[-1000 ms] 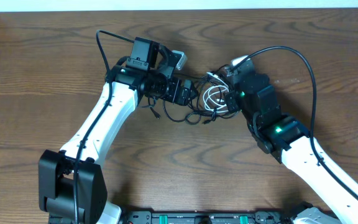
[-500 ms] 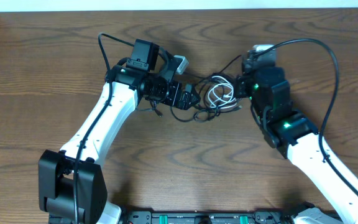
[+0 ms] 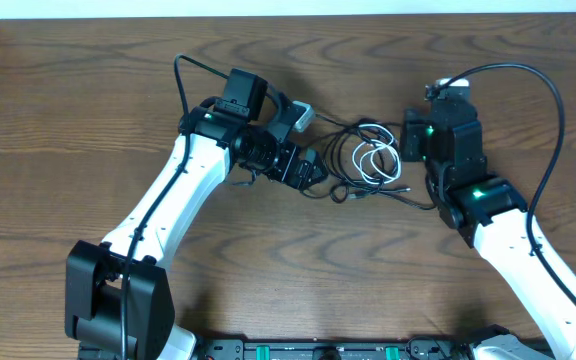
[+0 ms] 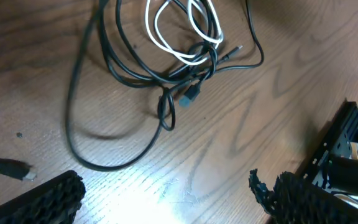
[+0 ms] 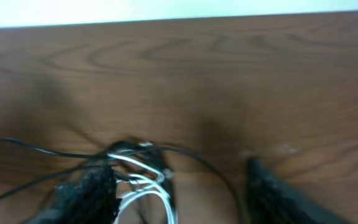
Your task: Untangle cables
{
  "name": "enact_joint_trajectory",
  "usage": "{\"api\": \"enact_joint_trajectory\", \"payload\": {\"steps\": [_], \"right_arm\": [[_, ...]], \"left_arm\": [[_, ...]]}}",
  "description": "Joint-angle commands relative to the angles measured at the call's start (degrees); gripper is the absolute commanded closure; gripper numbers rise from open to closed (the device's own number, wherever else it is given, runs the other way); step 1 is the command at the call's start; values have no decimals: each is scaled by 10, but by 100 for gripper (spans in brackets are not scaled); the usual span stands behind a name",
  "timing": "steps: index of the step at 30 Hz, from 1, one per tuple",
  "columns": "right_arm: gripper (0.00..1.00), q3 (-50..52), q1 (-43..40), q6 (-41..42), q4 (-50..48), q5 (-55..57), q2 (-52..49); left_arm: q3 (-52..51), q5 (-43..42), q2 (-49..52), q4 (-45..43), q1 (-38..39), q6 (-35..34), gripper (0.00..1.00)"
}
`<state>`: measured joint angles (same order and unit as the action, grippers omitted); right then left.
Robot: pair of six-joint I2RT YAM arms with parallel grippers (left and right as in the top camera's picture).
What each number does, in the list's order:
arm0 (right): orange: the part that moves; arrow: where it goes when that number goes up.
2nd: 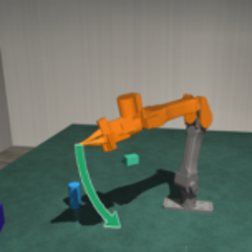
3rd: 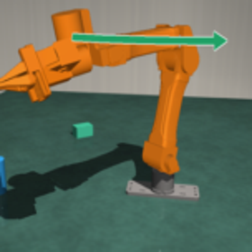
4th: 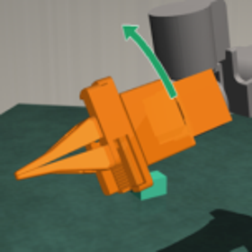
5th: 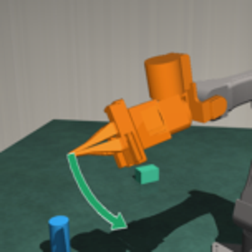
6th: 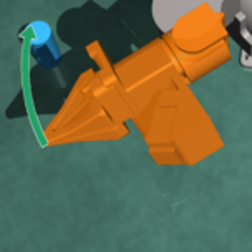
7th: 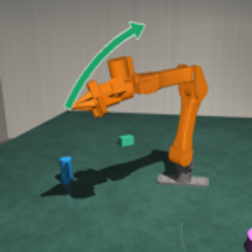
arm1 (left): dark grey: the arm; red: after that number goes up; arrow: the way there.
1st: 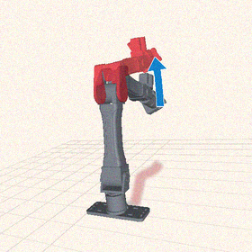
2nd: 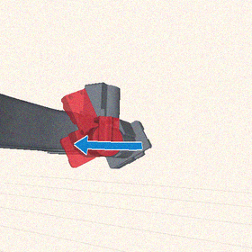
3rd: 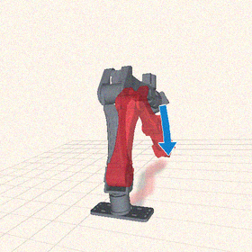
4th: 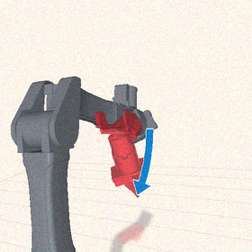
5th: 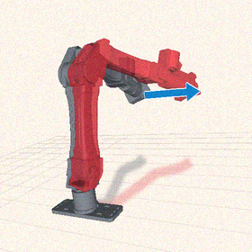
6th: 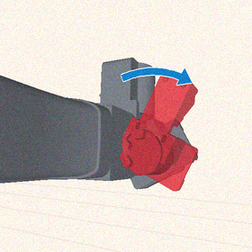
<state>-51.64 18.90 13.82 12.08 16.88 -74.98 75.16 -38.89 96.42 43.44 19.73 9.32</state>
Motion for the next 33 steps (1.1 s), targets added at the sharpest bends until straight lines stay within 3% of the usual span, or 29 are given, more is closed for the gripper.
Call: {"api": "enact_joint_trajectory", "payload": {"steps": [1, 6, 17, 26, 33], "right_arm": [[25, -3, -7, -22, 19, 16, -1], [17, -3, -7, -49, 74, -71, -2], [32, 8, -5, 124, 155, -224, -59], [52, 8, 16, 142, 129, -261, -171], [56, 8, 18, 142, 92, -246, -210]], "left_arm": [[9, -5, -14, 0, -1, 14, 2], [8, -5, -14, 0, -1, 14, 2], [9, 54, -14, -4, -1, 13, 2], [9, 56, -14, -12, -1, 14, 2], [9, 66, -14, -13, -1, 13, 2]]}}
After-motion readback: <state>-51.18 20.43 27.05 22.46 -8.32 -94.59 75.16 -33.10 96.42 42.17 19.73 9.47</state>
